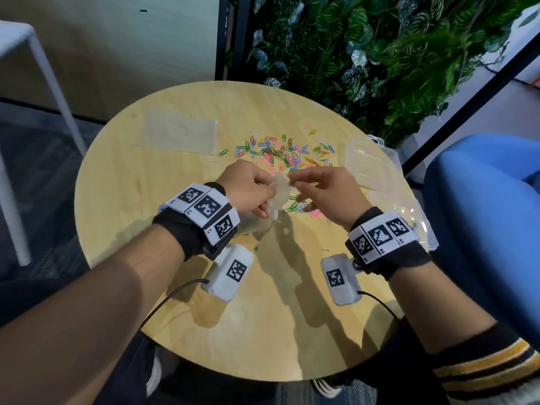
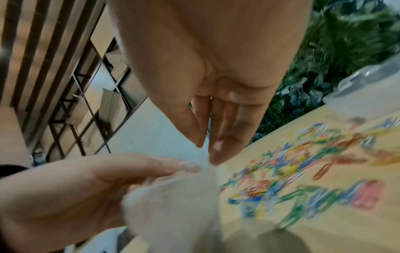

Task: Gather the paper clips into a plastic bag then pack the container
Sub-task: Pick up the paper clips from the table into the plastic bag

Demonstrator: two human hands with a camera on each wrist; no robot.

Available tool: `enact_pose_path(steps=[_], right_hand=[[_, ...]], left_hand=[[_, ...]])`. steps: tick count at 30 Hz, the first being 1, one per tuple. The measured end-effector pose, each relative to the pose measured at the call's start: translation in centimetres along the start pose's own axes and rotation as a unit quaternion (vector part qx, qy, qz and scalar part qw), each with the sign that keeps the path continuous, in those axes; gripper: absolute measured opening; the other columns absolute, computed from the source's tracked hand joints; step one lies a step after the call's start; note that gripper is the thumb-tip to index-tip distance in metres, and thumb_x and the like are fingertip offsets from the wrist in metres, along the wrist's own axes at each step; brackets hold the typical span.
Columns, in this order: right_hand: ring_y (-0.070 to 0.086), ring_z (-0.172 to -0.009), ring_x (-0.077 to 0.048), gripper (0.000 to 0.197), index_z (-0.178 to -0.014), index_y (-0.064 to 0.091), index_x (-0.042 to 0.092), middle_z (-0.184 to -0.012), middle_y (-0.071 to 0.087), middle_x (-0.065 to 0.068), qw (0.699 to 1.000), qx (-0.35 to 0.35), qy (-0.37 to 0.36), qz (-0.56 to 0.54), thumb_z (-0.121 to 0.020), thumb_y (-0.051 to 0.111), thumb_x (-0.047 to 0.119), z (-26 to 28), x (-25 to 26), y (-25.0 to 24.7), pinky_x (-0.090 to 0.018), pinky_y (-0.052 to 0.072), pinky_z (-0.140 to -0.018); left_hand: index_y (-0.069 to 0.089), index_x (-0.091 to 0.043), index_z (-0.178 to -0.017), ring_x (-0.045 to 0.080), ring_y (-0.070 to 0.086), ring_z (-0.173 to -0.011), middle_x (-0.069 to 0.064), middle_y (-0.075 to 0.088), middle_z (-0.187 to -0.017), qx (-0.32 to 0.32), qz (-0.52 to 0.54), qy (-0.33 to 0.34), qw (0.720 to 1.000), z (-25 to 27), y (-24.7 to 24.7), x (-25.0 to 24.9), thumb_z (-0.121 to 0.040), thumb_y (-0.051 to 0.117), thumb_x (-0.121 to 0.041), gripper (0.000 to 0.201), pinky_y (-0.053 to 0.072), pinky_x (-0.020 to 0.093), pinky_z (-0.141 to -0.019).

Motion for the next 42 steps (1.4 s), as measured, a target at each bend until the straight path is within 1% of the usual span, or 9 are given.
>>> enact_pose_path(steps=[5, 10, 14, 19, 23, 32, 37, 40, 42], right_hand=[[0.053, -0.124, -0.032, 0.068, -0.147, 0.036, 0.019, -0.145, 0.046, -0.013, 0.935, 0.029, 0.200, 0.292, -0.090, 0.059, 0.048, -2.0, -8.5, -2.3, -0.036, 0.044, -0.095], [0.048, -0.125, -0.043, 0.106, -0.152, 0.018, 0.023, -0.148, 0.035, -0.021, 0.890, 0.031, 0.297, 0.344, -0.070, 0.052, 0.082, -3.8, -12.7, -0.3, -0.049, 0.047, -0.097], [0.039, -0.128, -0.041, 0.084, -0.140, 0.040, 0.024, -0.141, 0.040, -0.016, 0.873, -0.027, 0.254, 0.415, -0.075, 0.046, 0.076, -6.0, -12.5, -0.8, -0.052, 0.041, -0.102], [0.036, -0.132, -0.045, 0.096, -0.150, 0.022, 0.018, -0.146, 0.033, -0.024, 0.871, -0.047, 0.341, 0.350, -0.078, 0.044, 0.078, -4.7, -13.7, -1.1, -0.055, 0.035, -0.107], [0.033, -0.135, -0.043, 0.091, -0.148, 0.027, 0.022, -0.151, 0.029, -0.019, 0.894, -0.021, 0.265, 0.361, -0.078, 0.043, 0.078, -5.1, -12.6, 1.4, -0.056, 0.034, -0.107], [0.058, -0.079, -0.028, 0.020, -0.103, 0.068, 0.005, -0.094, 0.066, -0.014, 0.862, 0.017, 0.120, 0.492, -0.091, 0.052, 0.008, -5.4, -7.8, 2.3, -0.032, 0.049, -0.065], [0.066, -0.090, -0.026, 0.021, -0.102, 0.076, 0.009, -0.099, 0.073, -0.010, 0.917, -0.018, 0.106, 0.384, -0.090, 0.059, 0.012, -4.5, -7.3, 0.7, -0.029, 0.055, -0.082], [0.069, -0.082, -0.021, 0.009, -0.085, 0.078, 0.015, -0.083, 0.074, -0.003, 0.970, -0.084, 0.180, 0.138, -0.081, 0.077, 0.022, -3.7, -9.0, -1.2, -0.027, 0.054, -0.078], [0.073, -0.085, -0.026, 0.007, -0.078, 0.077, 0.009, -0.082, 0.075, -0.009, 0.963, -0.109, 0.232, -0.088, -0.076, 0.081, 0.015, -3.2, -9.8, -1.7, -0.036, 0.059, -0.083]], left_hand=[[0.076, -0.007, -0.090, 0.021, 0.064, -0.050, 0.012, 0.067, -0.063, -0.019, -0.008, 0.003, 1.000, -0.1, -1.1, -0.3, -0.094, 0.061, -0.008, 0.016, 0.060, 0.030, -0.056], [0.077, -0.007, -0.089, 0.020, 0.063, -0.047, 0.002, 0.066, -0.053, -0.032, 0.001, 0.002, 0.999, 0.0, -1.8, -0.3, -0.093, 0.064, -0.010, 0.014, 0.058, 0.030, -0.056], [0.077, -0.011, -0.088, 0.018, 0.063, -0.045, 0.002, 0.065, -0.051, -0.054, -0.003, 0.011, 0.998, 0.1, -2.8, -0.6, -0.092, 0.066, -0.011, 0.012, 0.058, 0.028, -0.052], [0.077, -0.014, -0.083, 0.023, 0.067, -0.052, 0.013, 0.071, -0.063, -0.061, -0.016, 0.023, 0.998, 0.1, -3.5, -1.1, -0.090, 0.067, -0.014, 0.012, 0.061, 0.031, -0.055], [0.078, -0.016, -0.080, 0.025, 0.070, -0.056, 0.015, 0.074, -0.071, -0.057, -0.023, 0.025, 0.998, 0.1, -3.4, -1.2, -0.090, 0.067, -0.014, 0.014, 0.059, 0.028, -0.053], [0.078, -0.013, -0.086, 0.026, 0.068, -0.058, 0.014, 0.073, -0.072, -0.051, -0.023, 0.020, 0.998, 0.3, -3.1, -1.3, -0.090, 0.070, -0.019, 0.011, 0.061, 0.030, -0.055], [0.078, -0.013, -0.088, 0.031, 0.072, -0.063, 0.015, 0.074, -0.076, -0.055, -0.027, 0.015, 0.998, 0.6, -3.2, -1.4, -0.089, 0.071, -0.021, 0.010, 0.061, 0.032, -0.057], [0.078, -0.015, -0.085, 0.030, 0.071, -0.061, 0.017, 0.074, -0.075, -0.052, -0.027, 0.017, 0.998, 0.6, -3.0, -1.5, -0.090, 0.070, -0.018, 0.010, 0.060, 0.029, -0.054], [0.078, -0.014, -0.086, 0.029, 0.071, -0.061, 0.017, 0.074, -0.074, -0.052, -0.019, 0.013, 0.998, 0.5, -2.8, -1.5, -0.091, 0.069, -0.016, 0.011, 0.061, 0.031, -0.055]])
Point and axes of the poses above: each hand's wrist, its own z-axis away from the middle knuckle, its own y-axis out of the palm, x = y × z, the point moved 7 cm from there along -z, towards the middle knuckle
